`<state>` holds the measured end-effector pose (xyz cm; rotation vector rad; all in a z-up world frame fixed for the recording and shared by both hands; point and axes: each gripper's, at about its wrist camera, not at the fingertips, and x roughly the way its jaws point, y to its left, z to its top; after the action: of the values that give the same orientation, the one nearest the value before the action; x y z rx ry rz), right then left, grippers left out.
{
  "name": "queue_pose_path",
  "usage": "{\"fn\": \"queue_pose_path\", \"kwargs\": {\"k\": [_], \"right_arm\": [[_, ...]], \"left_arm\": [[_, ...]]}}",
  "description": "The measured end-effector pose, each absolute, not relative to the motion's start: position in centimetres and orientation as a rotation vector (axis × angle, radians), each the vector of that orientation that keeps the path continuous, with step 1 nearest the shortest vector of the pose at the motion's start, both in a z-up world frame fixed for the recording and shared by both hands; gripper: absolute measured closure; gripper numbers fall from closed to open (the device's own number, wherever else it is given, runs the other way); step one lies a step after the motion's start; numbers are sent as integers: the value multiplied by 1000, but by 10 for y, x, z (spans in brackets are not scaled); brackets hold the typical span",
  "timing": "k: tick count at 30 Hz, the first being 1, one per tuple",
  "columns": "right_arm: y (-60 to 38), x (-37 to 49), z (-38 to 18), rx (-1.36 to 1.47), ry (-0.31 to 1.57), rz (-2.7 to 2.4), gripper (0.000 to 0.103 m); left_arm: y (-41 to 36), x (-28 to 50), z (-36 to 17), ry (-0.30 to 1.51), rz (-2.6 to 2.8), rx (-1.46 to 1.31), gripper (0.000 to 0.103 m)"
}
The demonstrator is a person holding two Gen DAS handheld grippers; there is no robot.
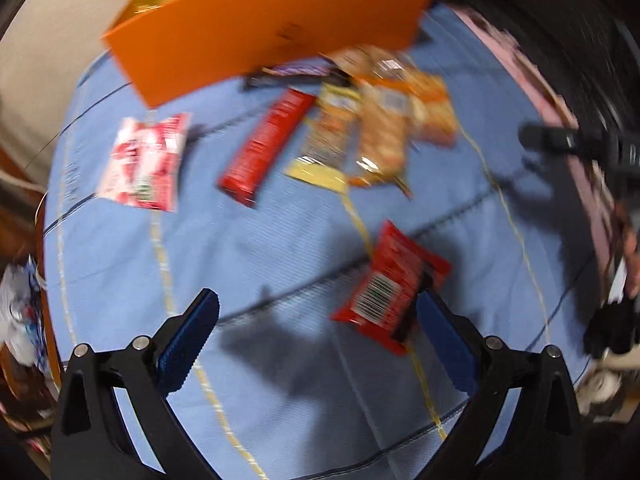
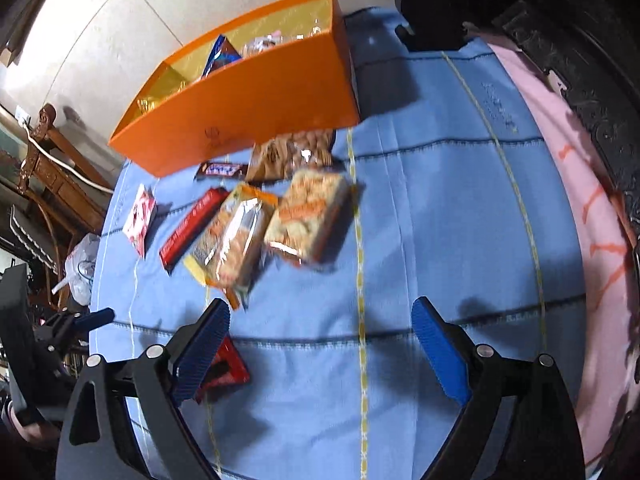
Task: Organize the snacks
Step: 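Withdraw both grippers from the box toward the remaining snacks, then grasp the red wafer pack with the left gripper while the right gripper grasps the cracker pack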
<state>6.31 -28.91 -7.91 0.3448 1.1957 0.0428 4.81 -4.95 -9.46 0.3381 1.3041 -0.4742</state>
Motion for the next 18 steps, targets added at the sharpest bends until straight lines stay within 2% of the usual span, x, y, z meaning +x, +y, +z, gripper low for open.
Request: {"fn": "queue_pose_path", "kwargs": {"k": [10,18], "right_arm": [[-288,55,-93,373,1231,47,10],[-288,60,-97,379,1245,52,10]], "left_arm": [[-100,33,-131,1343,-628,469,6],[-102,36,-157,1360,-621,544,5]]}}
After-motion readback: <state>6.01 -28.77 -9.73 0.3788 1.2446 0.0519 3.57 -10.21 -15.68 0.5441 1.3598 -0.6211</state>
